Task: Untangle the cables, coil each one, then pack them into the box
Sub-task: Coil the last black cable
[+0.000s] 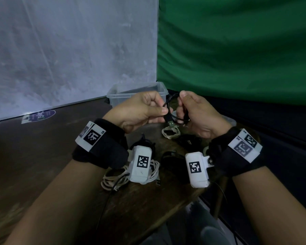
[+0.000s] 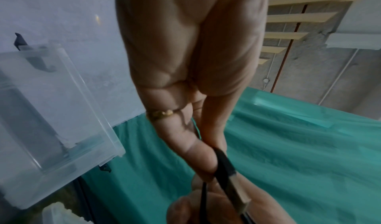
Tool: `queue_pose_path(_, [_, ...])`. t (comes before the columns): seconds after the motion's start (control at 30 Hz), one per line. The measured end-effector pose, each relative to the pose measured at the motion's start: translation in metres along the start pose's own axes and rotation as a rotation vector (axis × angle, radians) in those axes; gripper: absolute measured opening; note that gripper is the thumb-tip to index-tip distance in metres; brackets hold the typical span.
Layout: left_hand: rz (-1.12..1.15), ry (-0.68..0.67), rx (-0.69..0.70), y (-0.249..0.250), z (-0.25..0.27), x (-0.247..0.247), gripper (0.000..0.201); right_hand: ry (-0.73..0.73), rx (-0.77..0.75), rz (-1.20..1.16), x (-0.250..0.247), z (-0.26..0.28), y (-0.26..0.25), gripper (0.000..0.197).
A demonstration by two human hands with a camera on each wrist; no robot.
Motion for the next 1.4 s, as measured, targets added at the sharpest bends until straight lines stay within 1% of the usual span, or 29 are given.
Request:
queue_pose_path(0.07, [-0.034, -0.009, 0.004, 0.000, 0.000, -0.001, 0.018, -0.009, 0.021, 0.003, -0.001, 0.000, 0.001, 0.033])
queue_pose_path(0.17, [-0.056, 0.042, -0.006, -0.002, -0.002, -0.005, 0.018, -0.033, 0.034, 0.020, 0.001, 0.001, 0.002, 0.033])
queue_pose_path(0.23, [-0.034, 0.081, -0.012, -0.003, -0.004, -0.008, 0.018, -0.038, 0.055, -0.017, 0.001, 0.000, 0.003, 0.032])
queue_pose_path(0.33, [0.026, 0.103, -0.037, -0.005, -0.007, -0.008, 0.019, -0.026, 0.064, -0.022, 0.000, 0.000, 0.001, 0.032])
queue_pose_path(0.5, [0.108, 0.146, -0.040, -0.007, -0.011, -0.008, 0.018, -0.034, 0.139, -0.098, -0.001, 0.003, -0.003, 0.031])
queue_pose_path(0.63, [0.068, 0.200, -0.005, -0.006, -0.012, -0.010, 0.017, -0.054, 0.166, -0.127, 0.001, 0.003, -0.005, 0.030])
queue_pose_path(0.7, [0.020, 0.190, 0.022, -0.006, -0.012, -0.009, 0.017, -0.068, 0.175, -0.140, 0.001, 0.004, -0.007, 0.029])
queue_pose_path(0.8, [0.029, 0.157, 0.071, -0.006, -0.010, -0.004, 0.018, -0.101, 0.182, -0.168, 0.000, 0.005, -0.008, 0.029])
queue_pose_path(0.93, [-0.041, 0.226, 0.178, -0.003, -0.011, -0.003, 0.021, -0.091, 0.181, -0.128, 0.000, 0.004, -0.005, 0.029])
queue_pose_path(1.07, [-0.088, 0.222, 0.262, -0.001, -0.010, 0.000, 0.023, -0.099, 0.191, -0.181, 0.001, 0.003, -0.005, 0.031])
queue_pose_path(1.13, [-0.101, 0.207, 0.270, -0.001, -0.009, 0.002, 0.021, -0.120, 0.214, -0.216, 0.001, 0.004, -0.006, 0.031])
queue_pose_path(1.23, [-0.079, 0.178, 0.246, -0.003, -0.009, 0.003, 0.020, -0.129, 0.241, -0.247, 0.000, 0.006, -0.007, 0.030])
queue_pose_path(1.4, [-0.088, 0.175, 0.228, -0.003, -0.009, 0.005, 0.021, -0.107, 0.227, -0.205, -0.002, 0.003, -0.006, 0.031])
Point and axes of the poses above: each hand's wrist, its own z-axis away from the middle knuckle, its own x-axis out of the palm, y = z × x, the point moved 3 cm from there along -z, towards the middle knuckle, and after that the axes turned 11 degrees about y, right-handed, at the moved point
